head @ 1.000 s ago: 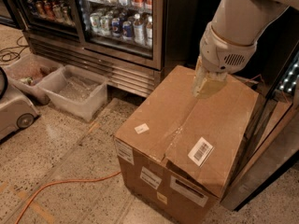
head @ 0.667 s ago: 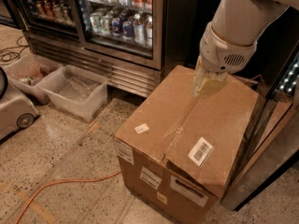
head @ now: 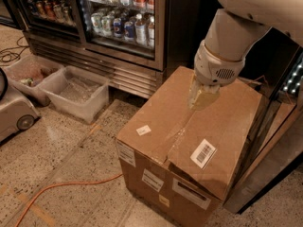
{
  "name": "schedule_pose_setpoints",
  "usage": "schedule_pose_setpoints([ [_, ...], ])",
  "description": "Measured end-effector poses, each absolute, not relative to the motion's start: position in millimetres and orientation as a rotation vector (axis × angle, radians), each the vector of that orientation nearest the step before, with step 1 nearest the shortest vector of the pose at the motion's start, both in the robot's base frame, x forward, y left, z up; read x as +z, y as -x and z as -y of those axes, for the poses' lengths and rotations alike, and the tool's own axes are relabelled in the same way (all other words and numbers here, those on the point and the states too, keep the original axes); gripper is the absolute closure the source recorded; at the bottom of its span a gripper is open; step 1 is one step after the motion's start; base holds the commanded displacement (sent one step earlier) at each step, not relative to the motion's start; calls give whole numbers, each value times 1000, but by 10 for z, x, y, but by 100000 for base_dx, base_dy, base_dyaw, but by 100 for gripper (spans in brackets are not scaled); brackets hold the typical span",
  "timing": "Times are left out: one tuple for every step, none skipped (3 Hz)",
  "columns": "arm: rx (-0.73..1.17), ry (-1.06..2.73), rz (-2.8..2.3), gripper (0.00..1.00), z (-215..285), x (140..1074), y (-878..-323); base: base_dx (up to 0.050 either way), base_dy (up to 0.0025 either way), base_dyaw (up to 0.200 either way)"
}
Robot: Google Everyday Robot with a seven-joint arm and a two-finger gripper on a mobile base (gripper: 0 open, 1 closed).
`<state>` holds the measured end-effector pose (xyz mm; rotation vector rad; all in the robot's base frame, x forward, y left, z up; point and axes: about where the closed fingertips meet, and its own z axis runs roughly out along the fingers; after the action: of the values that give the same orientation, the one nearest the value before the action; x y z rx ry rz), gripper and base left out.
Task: Close left fridge door
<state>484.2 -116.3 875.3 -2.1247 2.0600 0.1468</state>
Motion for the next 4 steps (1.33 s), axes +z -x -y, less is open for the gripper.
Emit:
schedule_pose_setpoints([
  [147, 2125, -2060, 100, 1163, 8753, -4842, 0, 0, 0],
  [231, 2101, -2003, 100, 1200, 8765, -4842, 0, 0, 0],
  [341, 2066, -1926, 100, 1236, 8780, -4836, 0, 0, 0],
  [341, 2066, -1926, 100, 1236, 8780, -4836, -1, 2, -19820],
])
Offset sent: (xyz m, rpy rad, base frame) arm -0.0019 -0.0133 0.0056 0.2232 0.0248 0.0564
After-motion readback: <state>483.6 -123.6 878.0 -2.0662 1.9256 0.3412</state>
